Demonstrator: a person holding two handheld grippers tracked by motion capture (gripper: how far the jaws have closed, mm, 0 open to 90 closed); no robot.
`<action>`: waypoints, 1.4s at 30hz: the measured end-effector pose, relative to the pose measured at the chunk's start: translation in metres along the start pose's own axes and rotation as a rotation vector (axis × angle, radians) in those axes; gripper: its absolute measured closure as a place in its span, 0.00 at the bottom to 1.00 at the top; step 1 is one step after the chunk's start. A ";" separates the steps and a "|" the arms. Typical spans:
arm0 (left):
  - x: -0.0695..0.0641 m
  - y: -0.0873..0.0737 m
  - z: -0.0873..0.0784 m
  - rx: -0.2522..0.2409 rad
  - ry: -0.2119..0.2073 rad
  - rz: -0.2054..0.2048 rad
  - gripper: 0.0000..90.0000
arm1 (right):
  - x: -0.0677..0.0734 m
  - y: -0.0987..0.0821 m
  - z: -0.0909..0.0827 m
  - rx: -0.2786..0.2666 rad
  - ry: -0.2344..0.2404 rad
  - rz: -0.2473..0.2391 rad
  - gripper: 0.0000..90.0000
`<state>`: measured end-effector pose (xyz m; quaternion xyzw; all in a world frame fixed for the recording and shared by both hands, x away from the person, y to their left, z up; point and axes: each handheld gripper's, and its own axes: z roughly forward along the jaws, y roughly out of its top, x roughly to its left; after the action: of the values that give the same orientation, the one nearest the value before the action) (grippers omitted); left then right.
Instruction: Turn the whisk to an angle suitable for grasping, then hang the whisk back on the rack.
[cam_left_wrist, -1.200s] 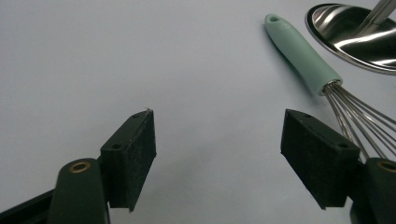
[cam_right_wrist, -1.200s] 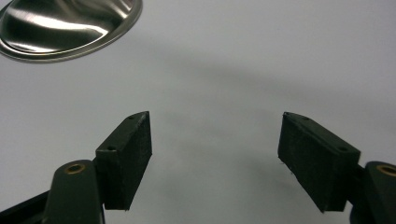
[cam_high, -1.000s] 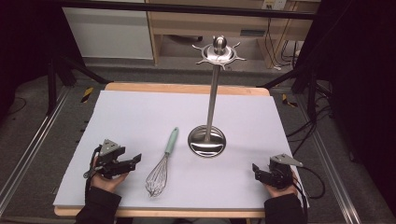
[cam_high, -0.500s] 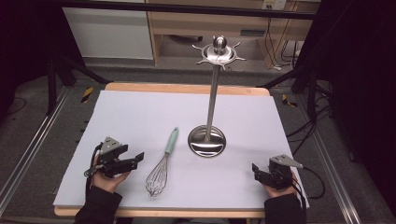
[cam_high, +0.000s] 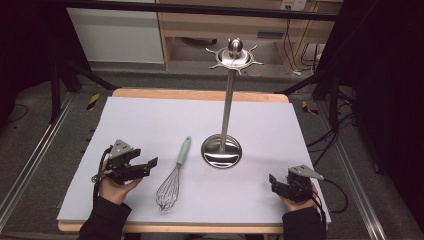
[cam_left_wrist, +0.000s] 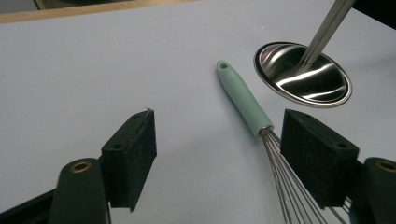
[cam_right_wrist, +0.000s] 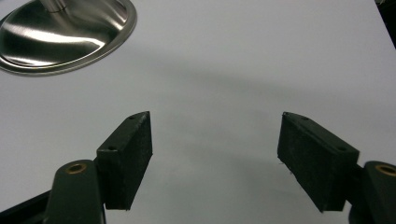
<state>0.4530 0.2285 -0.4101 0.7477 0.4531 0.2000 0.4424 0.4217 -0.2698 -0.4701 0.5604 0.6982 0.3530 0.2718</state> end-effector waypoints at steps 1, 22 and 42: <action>0.000 0.002 0.000 -0.002 -0.001 -0.001 0.30 | 0.000 0.000 0.000 -0.001 0.000 0.003 0.29; -0.002 0.036 0.006 0.015 -0.037 0.002 0.34 | 0.001 0.003 0.000 -0.006 0.003 0.011 0.29; -0.032 0.048 0.036 0.098 -0.067 0.094 0.36 | 0.002 0.002 0.002 -0.001 0.004 0.002 0.32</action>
<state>0.4859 0.1747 -0.3857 0.7951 0.4115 0.1731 0.4105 0.4236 -0.2669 -0.4694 0.5602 0.6979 0.3550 0.2704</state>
